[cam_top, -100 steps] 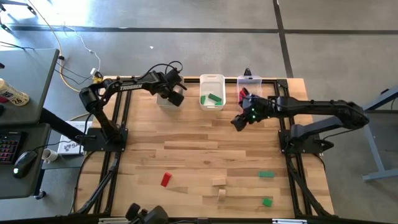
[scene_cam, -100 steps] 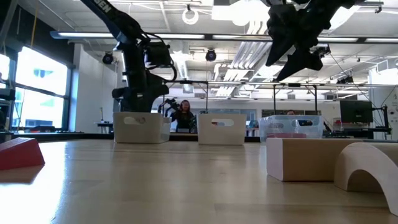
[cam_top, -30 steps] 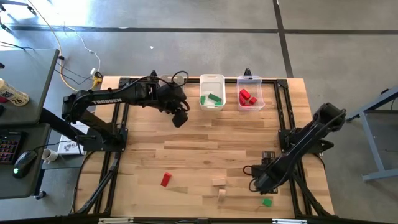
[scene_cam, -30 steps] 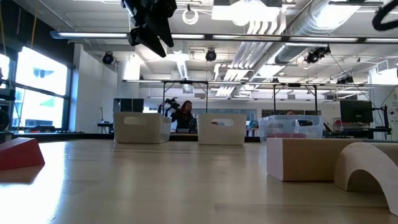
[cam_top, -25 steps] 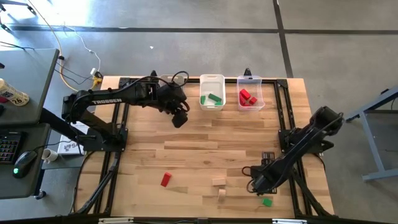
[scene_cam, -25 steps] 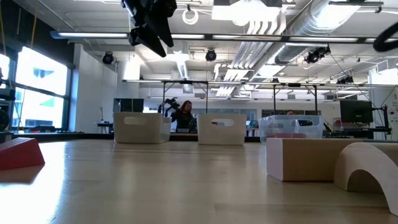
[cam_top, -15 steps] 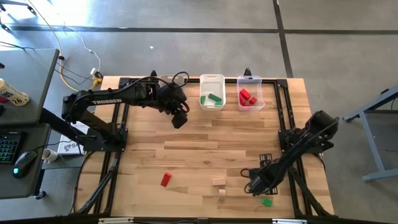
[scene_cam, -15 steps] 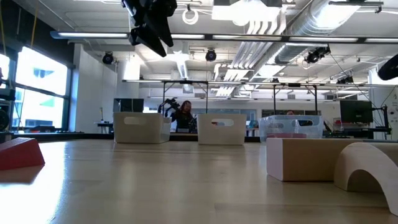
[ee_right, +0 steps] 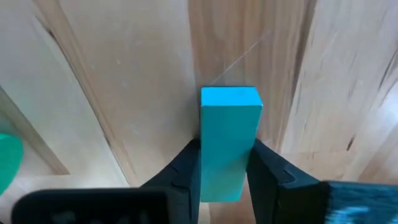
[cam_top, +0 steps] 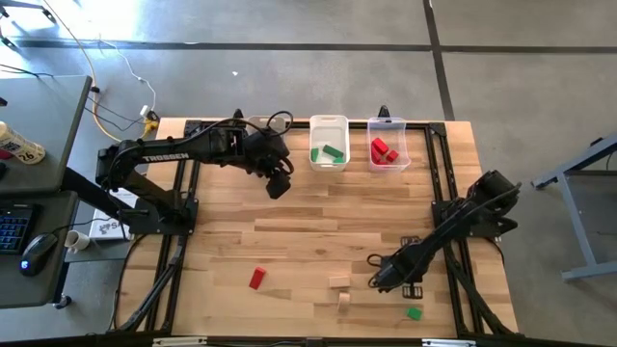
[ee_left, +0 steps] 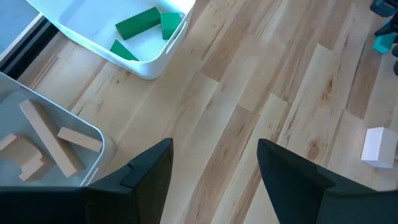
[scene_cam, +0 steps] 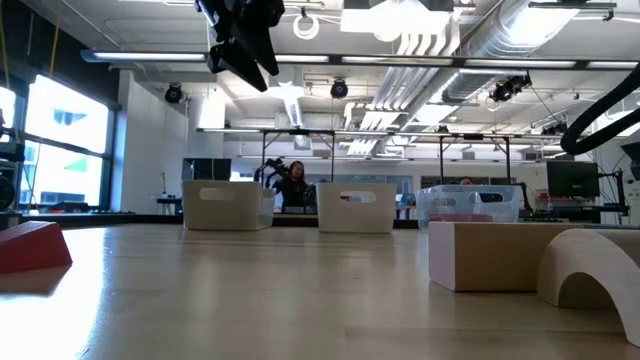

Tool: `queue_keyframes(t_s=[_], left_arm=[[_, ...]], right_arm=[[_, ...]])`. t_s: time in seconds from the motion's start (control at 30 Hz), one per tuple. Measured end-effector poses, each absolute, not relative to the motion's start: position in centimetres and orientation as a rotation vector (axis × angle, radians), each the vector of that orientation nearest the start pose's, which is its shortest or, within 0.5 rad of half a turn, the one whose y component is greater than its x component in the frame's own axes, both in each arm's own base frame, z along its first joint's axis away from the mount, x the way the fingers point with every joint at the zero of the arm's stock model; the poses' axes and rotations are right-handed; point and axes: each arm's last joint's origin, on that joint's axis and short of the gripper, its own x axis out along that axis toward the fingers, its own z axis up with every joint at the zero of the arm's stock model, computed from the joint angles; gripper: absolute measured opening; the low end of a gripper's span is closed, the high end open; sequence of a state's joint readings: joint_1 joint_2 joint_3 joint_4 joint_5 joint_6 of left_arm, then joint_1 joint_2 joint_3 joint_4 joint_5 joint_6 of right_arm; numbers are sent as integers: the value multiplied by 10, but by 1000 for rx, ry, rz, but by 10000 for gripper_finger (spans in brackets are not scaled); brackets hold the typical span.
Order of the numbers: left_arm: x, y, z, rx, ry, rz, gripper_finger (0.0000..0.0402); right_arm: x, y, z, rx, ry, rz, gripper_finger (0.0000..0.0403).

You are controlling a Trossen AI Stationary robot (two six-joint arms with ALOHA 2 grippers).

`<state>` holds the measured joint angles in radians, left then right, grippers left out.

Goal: Sort & place blocks by color
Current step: Put the green block into the white bin

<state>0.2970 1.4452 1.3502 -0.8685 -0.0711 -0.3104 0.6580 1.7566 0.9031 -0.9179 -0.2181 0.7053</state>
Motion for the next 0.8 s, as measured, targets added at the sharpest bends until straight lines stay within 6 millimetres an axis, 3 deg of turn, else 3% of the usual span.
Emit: queue_keyframes(t_s=[0.3, 0.57, 0.8], left_arm=[[278, 87, 322, -392, 907, 487, 219], [279, 86, 322, -390, 908, 483, 219], [279, 83, 322, -383, 909, 479, 219]], right_arm=[[199, 160, 133, 185, 1810, -99, 72], [209, 158, 163, 333, 1510, -152, 72], [225, 138, 181, 410, 1304, -235, 72]])
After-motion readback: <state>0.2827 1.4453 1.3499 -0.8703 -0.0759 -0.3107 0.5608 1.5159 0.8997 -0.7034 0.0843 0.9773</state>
